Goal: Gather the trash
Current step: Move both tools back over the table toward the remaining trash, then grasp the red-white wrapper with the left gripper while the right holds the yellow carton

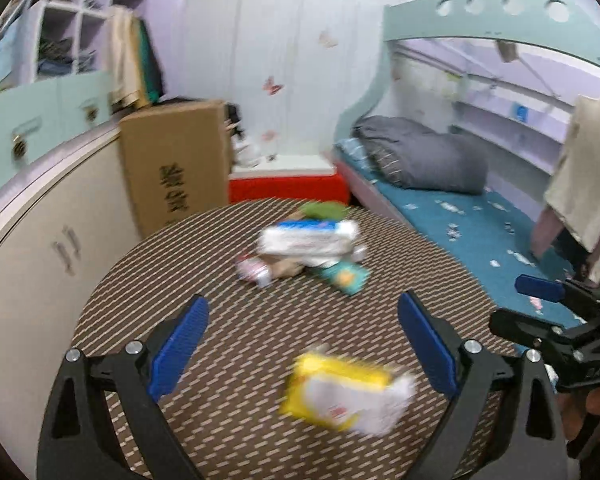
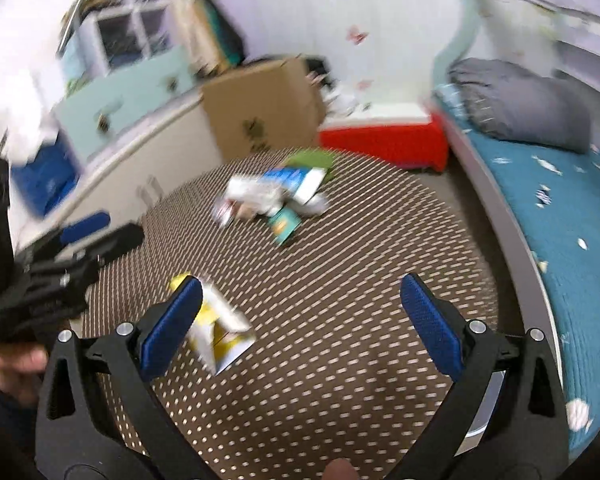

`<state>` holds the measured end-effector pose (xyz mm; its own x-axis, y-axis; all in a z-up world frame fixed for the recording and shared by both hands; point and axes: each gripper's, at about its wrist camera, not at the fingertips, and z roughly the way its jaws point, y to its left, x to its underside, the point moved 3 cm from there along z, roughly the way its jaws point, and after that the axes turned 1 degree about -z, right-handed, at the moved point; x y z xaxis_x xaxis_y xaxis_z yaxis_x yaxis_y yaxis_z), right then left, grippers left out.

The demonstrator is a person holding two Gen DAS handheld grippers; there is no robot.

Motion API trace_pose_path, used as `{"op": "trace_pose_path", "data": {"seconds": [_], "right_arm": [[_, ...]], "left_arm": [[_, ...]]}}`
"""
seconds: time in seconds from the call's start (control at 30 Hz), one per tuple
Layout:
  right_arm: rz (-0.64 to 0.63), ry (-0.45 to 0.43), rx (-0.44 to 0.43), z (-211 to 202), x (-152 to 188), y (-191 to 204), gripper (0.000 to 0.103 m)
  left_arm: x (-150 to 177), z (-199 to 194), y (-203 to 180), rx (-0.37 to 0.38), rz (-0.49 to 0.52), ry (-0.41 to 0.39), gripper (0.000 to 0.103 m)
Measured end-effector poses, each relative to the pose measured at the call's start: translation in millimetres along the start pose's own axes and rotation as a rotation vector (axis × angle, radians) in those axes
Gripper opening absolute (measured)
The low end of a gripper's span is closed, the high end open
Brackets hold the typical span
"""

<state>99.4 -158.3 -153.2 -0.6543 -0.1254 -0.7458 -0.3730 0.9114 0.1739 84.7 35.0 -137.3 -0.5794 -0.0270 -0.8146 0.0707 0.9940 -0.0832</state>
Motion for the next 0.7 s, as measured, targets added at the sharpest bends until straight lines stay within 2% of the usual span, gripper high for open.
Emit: {"op": "trace_pose_path", "data": {"seconds": [0.17, 0.27, 0.53, 0.57, 0.6, 0.63, 0.7], "right_arm": [[-0.097, 0.114, -0.082, 37, 13, 36, 0.097], [-0.114, 0.16, -0.11, 53, 20, 43, 0.097], [-0.175, 0.248, -0.159, 91, 28, 60, 0.097], [-0.184, 0.255, -0.167, 95, 29, 62, 0.091], [-0.189, 0.264, -0.169, 99, 30, 65, 0.074], [-0.189, 0.273, -0.175, 103, 32, 66, 0.066], [-0.187, 0.263, -0.195, 104, 32, 68, 0.062]], "left_arm": [[18, 5, 45, -0.052, -0.049, 0.05, 0.093], [26, 7, 62, -0.076, -0.067, 0.07, 0.093], [32, 15, 70, -0.077, -0.096, 0.094, 0.093], [33, 17, 70, -0.076, -0.096, 0.098, 0.093], [33, 19, 71, -0.076, -0.095, 0.101, 0.093], [33, 21, 71, -0.076, -0.095, 0.105, 0.093], [33, 27, 70, -0.077, -0.091, 0.114, 0.093]]}}
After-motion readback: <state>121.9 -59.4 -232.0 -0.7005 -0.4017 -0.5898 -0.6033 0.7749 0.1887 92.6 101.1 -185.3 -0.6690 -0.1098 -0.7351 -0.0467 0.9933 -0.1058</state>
